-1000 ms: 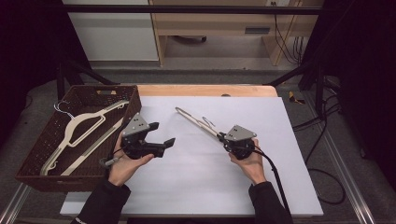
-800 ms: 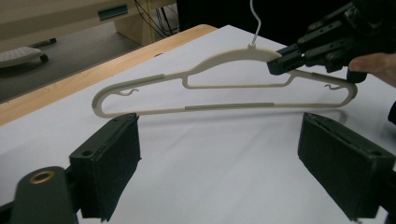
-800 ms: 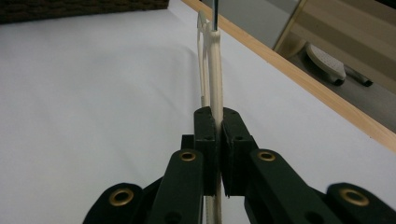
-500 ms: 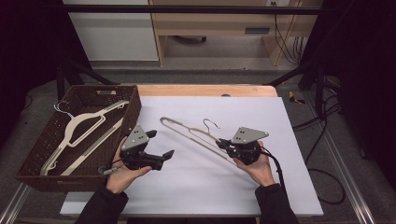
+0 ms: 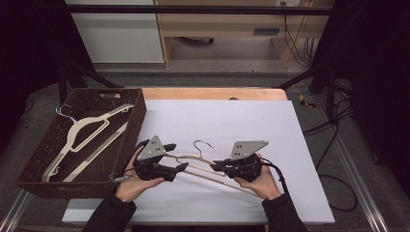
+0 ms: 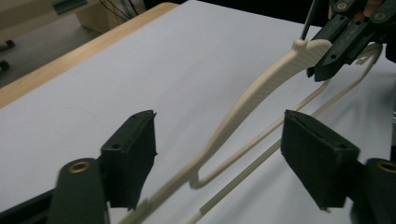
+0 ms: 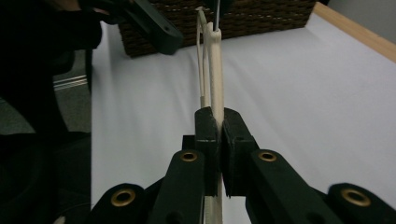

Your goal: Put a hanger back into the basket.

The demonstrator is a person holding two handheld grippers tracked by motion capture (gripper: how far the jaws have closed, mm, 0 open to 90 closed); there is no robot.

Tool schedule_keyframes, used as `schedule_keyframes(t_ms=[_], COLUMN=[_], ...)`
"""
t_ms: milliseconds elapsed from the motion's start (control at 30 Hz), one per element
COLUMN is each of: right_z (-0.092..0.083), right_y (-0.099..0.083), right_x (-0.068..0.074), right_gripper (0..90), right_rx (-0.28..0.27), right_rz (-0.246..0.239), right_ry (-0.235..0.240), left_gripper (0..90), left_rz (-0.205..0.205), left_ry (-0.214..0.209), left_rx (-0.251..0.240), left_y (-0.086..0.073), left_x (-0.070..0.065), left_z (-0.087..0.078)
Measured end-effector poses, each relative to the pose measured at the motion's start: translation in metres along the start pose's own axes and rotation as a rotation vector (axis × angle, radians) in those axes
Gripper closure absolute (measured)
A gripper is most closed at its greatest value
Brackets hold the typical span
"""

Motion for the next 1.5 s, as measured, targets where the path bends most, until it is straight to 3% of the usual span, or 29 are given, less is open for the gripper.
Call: schedule_keyframes(t_ms=[200, 333, 567, 733, 1033, 1300, 1400, 1500], right_z=[0.008, 0.012, 0.013, 0.008, 0.005, -0.011, -0.023, -0.035], right_y=[0.002, 0.001, -0.001, 0.0, 0.004, 0.01, 0.01, 0.009], right_x=[0.012, 0.012, 0.013, 0.003, -0.008, -0.015, -0.02, -0.029], right_gripper=[87.0, 87.0, 86.0, 77.9, 59.8, 42.1, 33.0, 24.6], right_rx=[0.014, 0.027, 0.04, 0.004, -0.044, -0.135, -0.178, -0.215], right_rz=[-0.016, -0.016, -0.015, 0.008, 0.017, 0.066, 0.084, 0.105], right_ry=[0.055, 0.055, 0.077, 0.013, -0.1, -0.164, -0.209, -0.283], left_gripper=[45.8, 61.5, 67.9, 77.7, 86.1, 86.4, 86.4, 86.4], left_rz=[0.026, 0.04, 0.08, 0.041, 0.0, -0.066, -0.078, -0.082], left_ry=[-0.048, -0.062, -0.053, -0.108, -0.157, -0.111, -0.087, -0.064], left_rx=[0.039, 0.066, 0.119, 0.121, 0.104, 0.063, 0.055, 0.044], left_y=[-0.004, -0.007, -0.01, -0.01, -0.006, 0.001, 0.004, 0.008], left_x=[-0.01, -0.014, -0.017, -0.026, -0.039, -0.029, -0.023, -0.02], left_z=[0.004, 0.004, 0.001, 0.001, 0.0, -0.01, -0.015, -0.019])
Point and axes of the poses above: each handheld gripper's, and its own axes: z roughly forward along the jaws, y roughly out of its top, x roughly to its left, the point moved 9 cm from there along z, roughly forward along the jaws, and after that the axes turned 3 degrees about y, right-handed, at the moved point
